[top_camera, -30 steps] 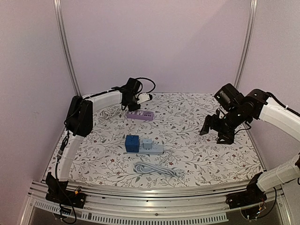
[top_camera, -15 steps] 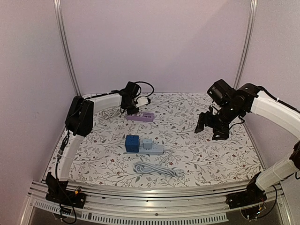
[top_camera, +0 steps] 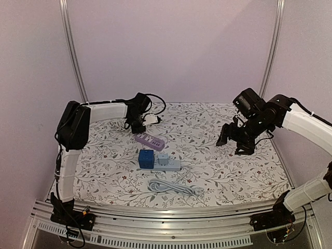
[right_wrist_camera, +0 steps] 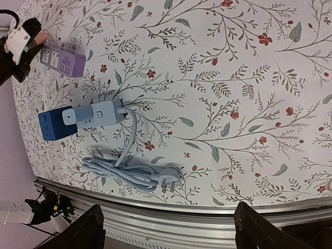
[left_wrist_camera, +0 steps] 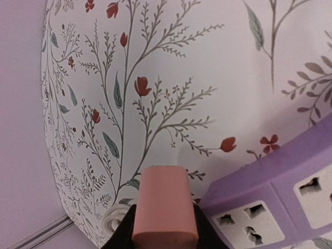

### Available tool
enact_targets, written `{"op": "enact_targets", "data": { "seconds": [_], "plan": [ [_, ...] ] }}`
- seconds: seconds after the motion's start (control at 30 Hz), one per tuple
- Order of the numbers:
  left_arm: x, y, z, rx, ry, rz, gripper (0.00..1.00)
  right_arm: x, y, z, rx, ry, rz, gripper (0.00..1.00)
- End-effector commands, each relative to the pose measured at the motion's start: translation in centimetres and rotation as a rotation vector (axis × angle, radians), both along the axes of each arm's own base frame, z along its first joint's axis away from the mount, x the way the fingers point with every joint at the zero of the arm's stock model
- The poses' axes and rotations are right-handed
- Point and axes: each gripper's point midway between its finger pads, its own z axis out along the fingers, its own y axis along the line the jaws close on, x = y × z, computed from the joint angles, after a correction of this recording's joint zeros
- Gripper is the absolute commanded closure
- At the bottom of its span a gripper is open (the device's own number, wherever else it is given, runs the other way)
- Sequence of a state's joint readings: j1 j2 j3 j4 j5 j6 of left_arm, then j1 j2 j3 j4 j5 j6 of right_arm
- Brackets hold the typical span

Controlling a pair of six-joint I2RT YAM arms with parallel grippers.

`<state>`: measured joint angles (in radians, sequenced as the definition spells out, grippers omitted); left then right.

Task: Insert the plug

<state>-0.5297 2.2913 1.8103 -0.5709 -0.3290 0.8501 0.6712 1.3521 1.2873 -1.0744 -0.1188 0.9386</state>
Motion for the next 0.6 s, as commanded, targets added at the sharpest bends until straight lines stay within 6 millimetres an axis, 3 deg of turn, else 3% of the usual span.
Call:
{"op": "enact_targets", "data": {
  "seconds": [0.0,0.27,0.43,0.57],
  "plan": [
    [-4.3,0.1,0.4,-0.006,0.069,0.039,1.00,-0.2,-0.1,0.1,0.049,-0.018,-0.035,0.15],
    [-9.4,1.0,0.2,-0.035,0.163,0.118,1.00,-1.2,-1.0,0.5,0.078,-0.050,-0.054,0.15],
    [-10.6,1.4,2.2,-0.105,0.163,0.194,1.00,-1.9,-1.9,0.8,0.084,-0.071,-0.068,0.15],
    [-10.5,1.4,4.6,-0.145,0.130,0.236,1.00,-2.5,-2.7,0.9,0.090,-0.088,-0.083,0.16]
  ]
}}
